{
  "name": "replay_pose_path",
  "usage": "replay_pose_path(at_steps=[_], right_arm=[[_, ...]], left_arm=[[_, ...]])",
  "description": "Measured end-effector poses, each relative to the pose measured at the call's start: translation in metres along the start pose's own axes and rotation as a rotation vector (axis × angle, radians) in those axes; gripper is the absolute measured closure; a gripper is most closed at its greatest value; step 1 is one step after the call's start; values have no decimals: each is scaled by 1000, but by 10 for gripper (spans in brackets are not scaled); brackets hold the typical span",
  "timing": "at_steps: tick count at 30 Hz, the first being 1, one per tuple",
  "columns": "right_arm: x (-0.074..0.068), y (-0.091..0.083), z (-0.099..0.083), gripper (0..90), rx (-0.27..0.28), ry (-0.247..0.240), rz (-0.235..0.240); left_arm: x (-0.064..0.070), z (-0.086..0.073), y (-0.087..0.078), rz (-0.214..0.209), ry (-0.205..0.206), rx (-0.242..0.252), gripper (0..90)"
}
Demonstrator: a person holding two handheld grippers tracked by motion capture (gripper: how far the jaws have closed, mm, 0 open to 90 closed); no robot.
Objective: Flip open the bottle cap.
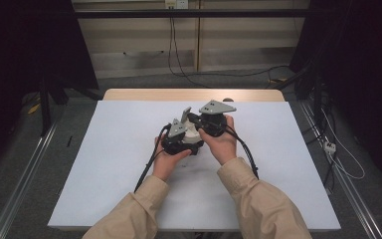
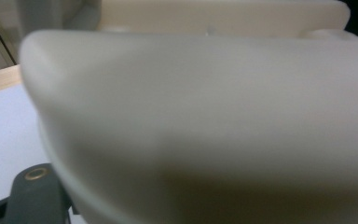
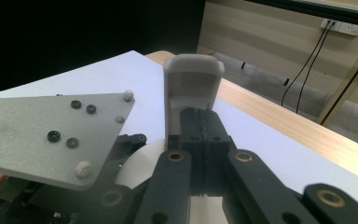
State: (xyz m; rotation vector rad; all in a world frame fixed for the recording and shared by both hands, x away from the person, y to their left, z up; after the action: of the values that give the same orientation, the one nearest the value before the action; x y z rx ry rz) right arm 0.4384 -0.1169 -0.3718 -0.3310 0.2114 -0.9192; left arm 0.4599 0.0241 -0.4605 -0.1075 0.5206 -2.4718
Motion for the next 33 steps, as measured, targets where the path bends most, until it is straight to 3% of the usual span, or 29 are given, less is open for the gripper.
replay_pose_path(at_steps=[33], right_arm=[[0, 13, 4, 900, 5, 0, -1]], left_arm=[[-1, 0, 0, -1, 4, 1, 184]])
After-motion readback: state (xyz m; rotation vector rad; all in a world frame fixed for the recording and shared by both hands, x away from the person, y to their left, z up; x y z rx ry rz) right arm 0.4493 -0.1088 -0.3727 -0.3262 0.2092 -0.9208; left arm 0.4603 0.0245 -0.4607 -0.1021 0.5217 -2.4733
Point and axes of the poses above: each handheld gripper's, and its own axes: y roughly forward along the jaws, z roughly out of its top, x roughly to its right, the point moved 1 cm from there along y, roughly forward along the jaws, and after that the axes turned 5 degrees about y, right-handed, at the moved point
